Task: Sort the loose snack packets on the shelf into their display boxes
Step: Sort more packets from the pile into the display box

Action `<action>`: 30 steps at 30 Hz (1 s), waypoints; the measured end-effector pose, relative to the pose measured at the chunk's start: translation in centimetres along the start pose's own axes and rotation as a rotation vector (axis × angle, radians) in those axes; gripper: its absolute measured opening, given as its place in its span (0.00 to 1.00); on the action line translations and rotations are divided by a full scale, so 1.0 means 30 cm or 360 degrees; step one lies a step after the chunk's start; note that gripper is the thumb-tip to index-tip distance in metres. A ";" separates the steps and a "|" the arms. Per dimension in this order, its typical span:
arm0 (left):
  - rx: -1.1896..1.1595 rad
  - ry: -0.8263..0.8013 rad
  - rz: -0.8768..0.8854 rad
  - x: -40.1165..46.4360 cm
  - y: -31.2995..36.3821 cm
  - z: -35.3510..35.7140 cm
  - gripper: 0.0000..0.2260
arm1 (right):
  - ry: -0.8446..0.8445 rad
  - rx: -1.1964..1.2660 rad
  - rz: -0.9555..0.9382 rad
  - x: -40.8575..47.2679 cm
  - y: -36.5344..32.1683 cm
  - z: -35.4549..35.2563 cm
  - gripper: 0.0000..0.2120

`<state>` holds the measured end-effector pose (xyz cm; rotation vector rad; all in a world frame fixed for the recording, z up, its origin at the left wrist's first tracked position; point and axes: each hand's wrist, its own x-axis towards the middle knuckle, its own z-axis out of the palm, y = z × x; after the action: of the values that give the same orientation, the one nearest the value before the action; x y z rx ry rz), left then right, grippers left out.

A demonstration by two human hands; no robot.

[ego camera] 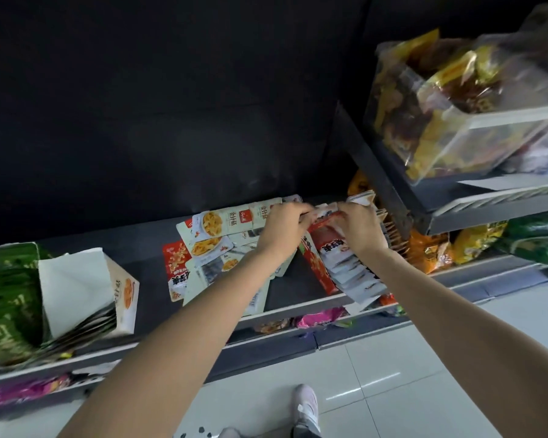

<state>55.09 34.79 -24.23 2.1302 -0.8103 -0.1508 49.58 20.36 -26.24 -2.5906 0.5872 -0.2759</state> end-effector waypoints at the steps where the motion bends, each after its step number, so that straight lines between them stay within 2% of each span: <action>1: 0.0024 -0.0072 -0.0011 -0.006 -0.002 0.012 0.10 | -0.0072 0.0009 0.0019 0.001 0.017 0.003 0.08; 4: 0.0057 -0.0295 -0.0076 -0.016 -0.028 0.049 0.13 | -0.0331 0.0127 0.0056 0.011 0.074 0.000 0.14; 8: 0.0140 -0.0473 -0.0119 -0.009 -0.057 0.122 0.14 | -0.0580 0.0973 0.0525 0.031 0.102 -0.012 0.15; 10: 0.0189 -0.0559 -0.0110 -0.001 -0.057 0.169 0.13 | -0.0658 0.0595 0.0523 0.039 0.102 -0.002 0.19; 12: 0.0297 -0.0617 -0.0103 0.004 -0.057 0.203 0.13 | -0.0696 0.0150 0.0387 0.037 0.114 0.023 0.18; 14: 0.0287 -0.0623 -0.0151 0.003 -0.065 0.205 0.16 | -0.0752 0.0025 0.0318 0.041 0.117 0.050 0.16; 18: 0.0157 -0.0439 -0.0319 -0.017 -0.118 0.146 0.18 | -0.0624 -0.0109 0.0009 0.027 0.066 0.081 0.15; 20: 0.0083 -0.0300 -0.0447 -0.038 -0.158 0.098 0.15 | -0.0457 -0.0013 -0.0176 0.011 0.013 0.095 0.15; 22: 0.0062 -0.0148 -0.0564 -0.063 -0.209 0.049 0.14 | -0.0415 0.0107 -0.0282 -0.006 -0.058 0.119 0.15; 27: 0.0101 0.0069 -0.0999 -0.166 -0.417 -0.071 0.15 | -0.0707 0.0089 -0.0473 -0.028 -0.238 0.270 0.16; 30: 0.0238 0.0206 -0.1443 -0.246 -0.542 -0.135 0.21 | -0.0890 -0.0064 -0.0498 -0.032 -0.316 0.414 0.21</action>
<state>58.88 49.15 -34.94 2.4722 0.2750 -0.4215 55.71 33.29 -32.56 -2.6194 -0.0115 0.3605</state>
